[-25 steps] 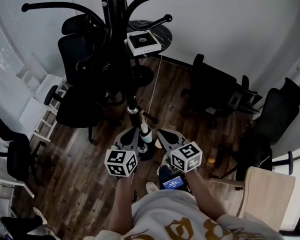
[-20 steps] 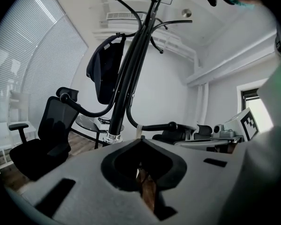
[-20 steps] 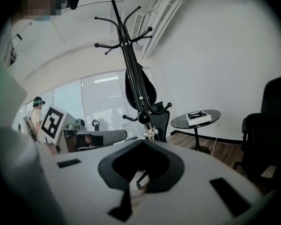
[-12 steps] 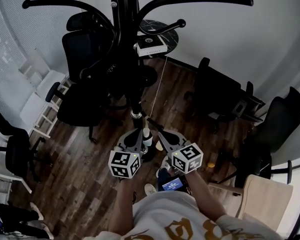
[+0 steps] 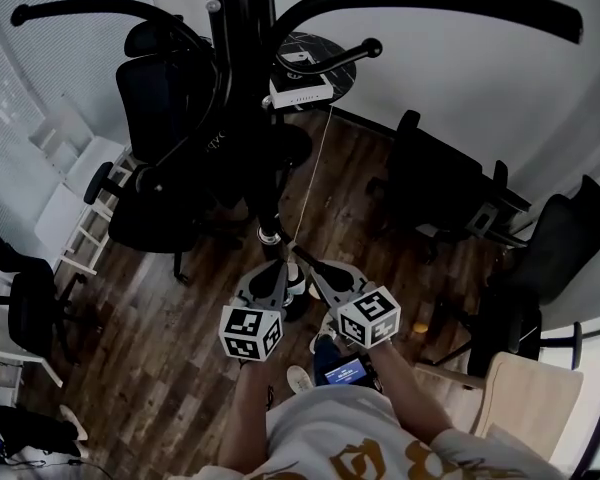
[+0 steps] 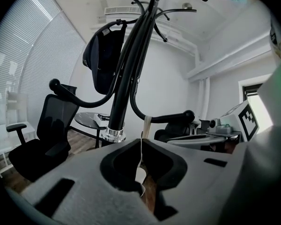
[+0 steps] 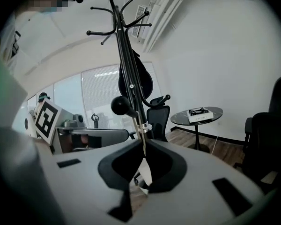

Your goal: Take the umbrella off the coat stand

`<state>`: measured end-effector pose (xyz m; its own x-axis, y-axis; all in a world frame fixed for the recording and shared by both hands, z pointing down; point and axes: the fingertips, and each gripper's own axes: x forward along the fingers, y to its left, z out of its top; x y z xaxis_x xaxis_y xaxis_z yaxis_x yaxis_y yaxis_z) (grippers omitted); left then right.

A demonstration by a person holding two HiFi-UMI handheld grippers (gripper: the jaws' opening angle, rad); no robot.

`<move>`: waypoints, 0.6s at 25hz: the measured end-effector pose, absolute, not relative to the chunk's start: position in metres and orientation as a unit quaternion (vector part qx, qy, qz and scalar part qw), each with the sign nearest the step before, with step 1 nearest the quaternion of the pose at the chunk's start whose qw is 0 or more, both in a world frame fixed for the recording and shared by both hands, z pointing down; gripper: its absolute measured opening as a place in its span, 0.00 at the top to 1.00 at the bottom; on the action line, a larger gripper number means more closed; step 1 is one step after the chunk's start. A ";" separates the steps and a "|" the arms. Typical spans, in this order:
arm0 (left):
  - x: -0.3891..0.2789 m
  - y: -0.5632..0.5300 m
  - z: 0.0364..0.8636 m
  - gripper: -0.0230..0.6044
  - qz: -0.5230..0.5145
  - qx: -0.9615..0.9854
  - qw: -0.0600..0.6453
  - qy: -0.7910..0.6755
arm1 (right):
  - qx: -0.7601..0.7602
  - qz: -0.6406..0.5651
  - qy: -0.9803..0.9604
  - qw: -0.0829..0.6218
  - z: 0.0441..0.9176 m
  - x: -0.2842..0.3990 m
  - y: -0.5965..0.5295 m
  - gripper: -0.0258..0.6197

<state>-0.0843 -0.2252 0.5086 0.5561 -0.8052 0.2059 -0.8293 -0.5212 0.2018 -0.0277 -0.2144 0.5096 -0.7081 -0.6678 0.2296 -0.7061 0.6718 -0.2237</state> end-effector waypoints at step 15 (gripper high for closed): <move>-0.065 -0.239 0.518 0.92 0.033 0.878 0.137 -0.457 | 0.354 0.184 -0.914 0.071 0.530 -0.035 -0.235 0.92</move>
<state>-0.0653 -0.2391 0.5183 0.5808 -0.7931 0.1833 -0.8113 -0.5457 0.2096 -0.0346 -0.2347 0.5300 -0.7393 -0.6210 0.2606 -0.6734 0.6816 -0.2862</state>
